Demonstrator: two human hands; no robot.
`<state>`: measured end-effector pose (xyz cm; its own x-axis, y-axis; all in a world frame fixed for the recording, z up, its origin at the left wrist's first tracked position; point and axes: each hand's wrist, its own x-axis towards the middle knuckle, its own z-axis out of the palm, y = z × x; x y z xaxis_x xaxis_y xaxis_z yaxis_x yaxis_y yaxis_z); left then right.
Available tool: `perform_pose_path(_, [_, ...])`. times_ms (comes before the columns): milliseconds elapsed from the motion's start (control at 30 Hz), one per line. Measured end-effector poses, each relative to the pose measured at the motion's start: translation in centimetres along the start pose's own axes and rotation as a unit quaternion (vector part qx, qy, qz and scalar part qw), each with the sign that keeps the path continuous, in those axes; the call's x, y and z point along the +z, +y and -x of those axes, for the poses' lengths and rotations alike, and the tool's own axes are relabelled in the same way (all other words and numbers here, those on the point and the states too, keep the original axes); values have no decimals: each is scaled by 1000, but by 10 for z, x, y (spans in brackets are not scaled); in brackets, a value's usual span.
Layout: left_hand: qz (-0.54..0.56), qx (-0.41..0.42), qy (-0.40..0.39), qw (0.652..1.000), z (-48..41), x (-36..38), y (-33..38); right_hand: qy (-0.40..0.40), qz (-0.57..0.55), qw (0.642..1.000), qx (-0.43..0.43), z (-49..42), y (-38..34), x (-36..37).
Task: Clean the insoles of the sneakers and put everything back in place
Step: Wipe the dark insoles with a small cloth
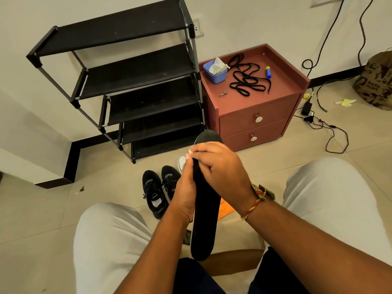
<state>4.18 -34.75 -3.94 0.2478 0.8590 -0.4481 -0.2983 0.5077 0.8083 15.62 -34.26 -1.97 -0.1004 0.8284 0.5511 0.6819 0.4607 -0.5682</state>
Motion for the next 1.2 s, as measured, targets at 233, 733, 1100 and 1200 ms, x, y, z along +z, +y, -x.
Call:
perform_pose_path(233, [-38,-23,-25,999,6,8,5,60,57,992,98,-21,26,-17])
perform_pose_path(733, [-36,13,-18,999,0,5,1,58,-7,996,61,-14,10,-9])
perform_pose_path(1100, [125,24,50,991,-6,-15,27,-97,-54,994,-14,21,-19,15])
perform_pose_path(1200, [114,21,34,993,-5,-10,24,-47,-32,998,-29,16,-20,16])
